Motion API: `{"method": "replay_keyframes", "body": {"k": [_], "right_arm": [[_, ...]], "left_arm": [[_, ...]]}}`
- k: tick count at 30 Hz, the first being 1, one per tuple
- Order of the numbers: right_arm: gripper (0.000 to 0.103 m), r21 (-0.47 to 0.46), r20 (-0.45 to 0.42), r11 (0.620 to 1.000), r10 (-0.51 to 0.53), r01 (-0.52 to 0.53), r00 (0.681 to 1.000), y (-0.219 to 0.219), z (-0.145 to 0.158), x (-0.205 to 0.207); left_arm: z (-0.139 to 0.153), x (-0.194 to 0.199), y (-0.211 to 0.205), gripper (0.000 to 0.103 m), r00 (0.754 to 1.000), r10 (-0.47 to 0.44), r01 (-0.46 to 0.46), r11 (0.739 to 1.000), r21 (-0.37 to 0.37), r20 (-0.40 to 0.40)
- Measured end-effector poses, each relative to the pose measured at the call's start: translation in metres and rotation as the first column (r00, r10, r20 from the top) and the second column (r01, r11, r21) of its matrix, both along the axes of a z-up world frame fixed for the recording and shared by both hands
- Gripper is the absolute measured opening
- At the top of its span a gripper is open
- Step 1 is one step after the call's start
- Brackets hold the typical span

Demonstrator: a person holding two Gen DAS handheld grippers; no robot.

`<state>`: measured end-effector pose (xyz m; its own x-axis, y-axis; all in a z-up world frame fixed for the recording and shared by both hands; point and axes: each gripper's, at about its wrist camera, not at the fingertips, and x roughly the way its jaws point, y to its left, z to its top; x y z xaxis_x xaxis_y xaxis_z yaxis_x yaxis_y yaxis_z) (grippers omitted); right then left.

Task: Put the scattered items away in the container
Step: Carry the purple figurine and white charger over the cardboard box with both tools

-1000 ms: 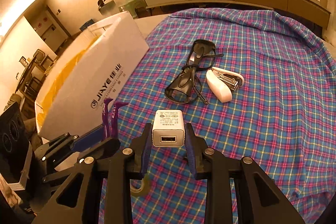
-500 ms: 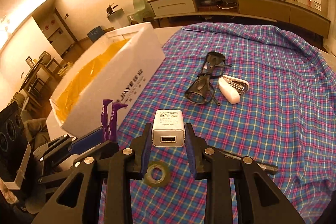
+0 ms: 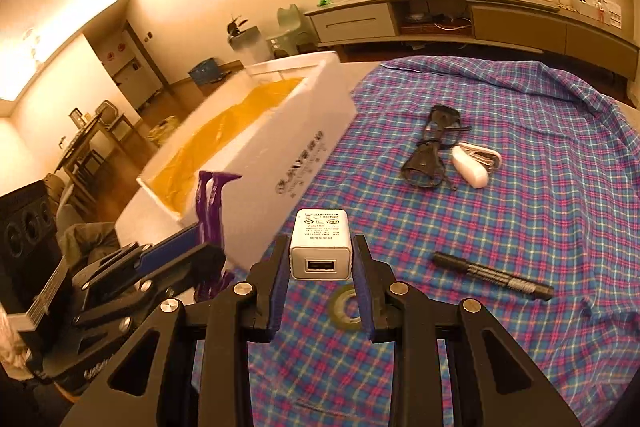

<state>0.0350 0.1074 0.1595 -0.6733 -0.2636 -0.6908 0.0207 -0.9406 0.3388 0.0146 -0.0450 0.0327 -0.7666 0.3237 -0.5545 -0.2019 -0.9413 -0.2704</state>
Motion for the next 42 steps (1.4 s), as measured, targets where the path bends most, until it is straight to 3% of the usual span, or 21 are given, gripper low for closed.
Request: {"method": "replay_keyframes", "body": {"k": [13, 42], "right_arm": [[0.031, -0.026, -0.062, 0.998, 0.049, -0.051, 0.997, -0.037, 0.027, 0.01], [0.031, 0.048, -0.106, 0.986, 0.165, -0.161, 0.981, -0.105, 0.067, -0.042]], "left_arm": [[0.012, 0.008, -0.044, 0.027, 0.995, 0.098, -0.098, 0.995, 0.026, 0.002], [0.03, -0.003, -0.127, 0.027, 0.975, 0.223, -0.219, 0.969, 0.117, -0.019]]}}
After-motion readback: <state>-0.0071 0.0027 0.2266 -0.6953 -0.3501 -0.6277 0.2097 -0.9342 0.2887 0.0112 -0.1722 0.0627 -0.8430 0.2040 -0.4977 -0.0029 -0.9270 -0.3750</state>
